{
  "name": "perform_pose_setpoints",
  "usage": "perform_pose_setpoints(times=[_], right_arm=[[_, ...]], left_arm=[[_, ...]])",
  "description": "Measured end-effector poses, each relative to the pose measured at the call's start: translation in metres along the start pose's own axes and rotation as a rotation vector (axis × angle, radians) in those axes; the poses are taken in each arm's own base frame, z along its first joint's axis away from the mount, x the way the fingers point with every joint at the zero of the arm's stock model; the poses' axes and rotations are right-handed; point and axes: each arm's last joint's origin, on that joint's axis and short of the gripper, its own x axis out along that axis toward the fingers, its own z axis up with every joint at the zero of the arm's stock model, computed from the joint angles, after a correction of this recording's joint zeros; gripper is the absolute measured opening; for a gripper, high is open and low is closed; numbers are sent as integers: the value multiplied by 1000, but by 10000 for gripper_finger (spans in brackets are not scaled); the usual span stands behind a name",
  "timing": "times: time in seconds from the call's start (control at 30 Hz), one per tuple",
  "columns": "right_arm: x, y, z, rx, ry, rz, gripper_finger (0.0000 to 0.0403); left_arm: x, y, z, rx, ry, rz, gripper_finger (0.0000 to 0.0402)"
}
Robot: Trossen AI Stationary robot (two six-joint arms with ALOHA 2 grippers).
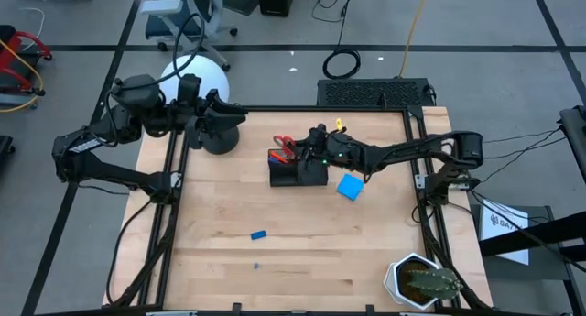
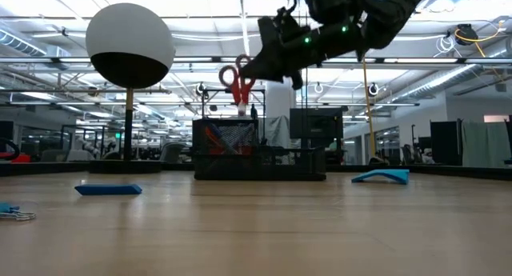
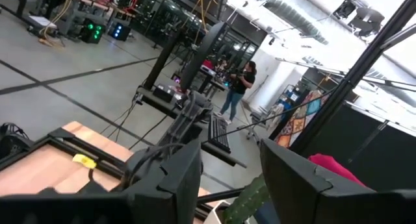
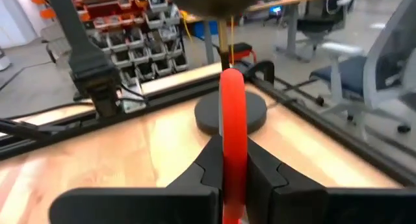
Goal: Pick and place office supplies into organizer
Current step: Put the orange scissors into the black desk organizer, then put the blue eraser into the black desk organizer
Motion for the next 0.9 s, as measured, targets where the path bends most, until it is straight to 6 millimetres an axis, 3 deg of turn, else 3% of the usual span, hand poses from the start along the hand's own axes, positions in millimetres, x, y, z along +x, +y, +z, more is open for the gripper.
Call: perform_pose_setpoints(times=[0.17,0.37,0.57,0.9], right_arm=[[7,2,-13,29,40,42,47],[3,4,-4,-5,-4,46,121],[-12,4,23,-40,-111,8,147],[-53,9,74,-11,-282,51,142]], left_arm=[[0,0,0,0,0,0,163],[0,0,0,13,2,0,163],[0,1,-2,27,19,10,163],[-1,6,-11,31,129,40,163]])
